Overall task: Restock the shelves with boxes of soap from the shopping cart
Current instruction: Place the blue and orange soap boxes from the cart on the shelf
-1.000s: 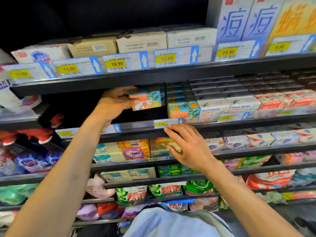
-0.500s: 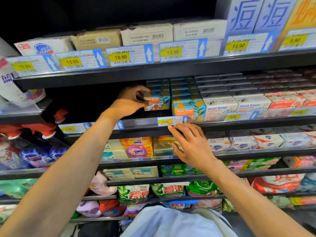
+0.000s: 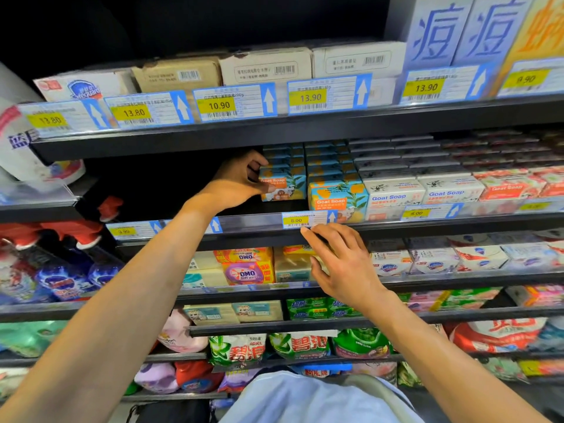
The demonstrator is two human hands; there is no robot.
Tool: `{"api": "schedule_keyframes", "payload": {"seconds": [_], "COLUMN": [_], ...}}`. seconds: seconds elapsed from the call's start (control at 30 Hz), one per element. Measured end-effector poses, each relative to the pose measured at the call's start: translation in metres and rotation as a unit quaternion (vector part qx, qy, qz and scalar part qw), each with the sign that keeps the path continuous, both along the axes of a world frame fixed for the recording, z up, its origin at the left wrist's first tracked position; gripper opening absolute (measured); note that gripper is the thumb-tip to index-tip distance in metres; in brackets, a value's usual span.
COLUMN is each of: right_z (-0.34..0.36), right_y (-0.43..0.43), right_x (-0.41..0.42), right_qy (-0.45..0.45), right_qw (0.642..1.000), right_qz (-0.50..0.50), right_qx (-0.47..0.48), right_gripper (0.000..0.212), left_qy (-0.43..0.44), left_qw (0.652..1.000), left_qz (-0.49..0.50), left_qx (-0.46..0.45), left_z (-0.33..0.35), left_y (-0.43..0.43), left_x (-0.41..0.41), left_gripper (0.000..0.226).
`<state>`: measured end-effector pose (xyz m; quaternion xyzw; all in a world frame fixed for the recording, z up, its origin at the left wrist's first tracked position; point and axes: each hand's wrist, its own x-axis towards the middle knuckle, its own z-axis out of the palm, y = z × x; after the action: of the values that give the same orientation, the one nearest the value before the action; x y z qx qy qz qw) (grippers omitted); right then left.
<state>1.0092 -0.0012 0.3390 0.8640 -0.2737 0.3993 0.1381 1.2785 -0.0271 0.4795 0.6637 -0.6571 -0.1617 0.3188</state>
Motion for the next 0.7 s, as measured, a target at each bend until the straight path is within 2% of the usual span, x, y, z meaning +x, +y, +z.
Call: {"api": "schedule_keyframes", "payload": {"seconds": [0.17,0.3,0.43,0.7], "right_z": [0.015,0.029,0.043,0.037], "right_y": [0.015,0.041,0.075,0.185], "right_x": [-0.005,-0.014,-0.035,-0.109], "right_qy": [0.057,0.075,0.098,0.139], "right_qw": [0.998,0.994,0.983,0.922], "right_qz": [-0.014,-0.05,-0.106,-0.265], "right_qx": [0.025,0.062,0.109,0.245], "right_gripper": [0.051,0.052,0.058,0.069], "left_qy": [-0.038,-0.17,-0.259,-0.296], "left_qw": [0.999,0.982,0.955,0.941], "left_qz": [0.007,0.013,-0.043,-0.158], "left_qx": [0.007,-0.086,-0.141,-0.052], "left_z": [0.003,0.007,-0.008,-0.073], "left_y": [0.022,0.078,0.139,0.208], "left_x": [0.001,-0.016,-0.046,-0.117], "left_gripper": [0.048,0.045,0.049,0.062]}}
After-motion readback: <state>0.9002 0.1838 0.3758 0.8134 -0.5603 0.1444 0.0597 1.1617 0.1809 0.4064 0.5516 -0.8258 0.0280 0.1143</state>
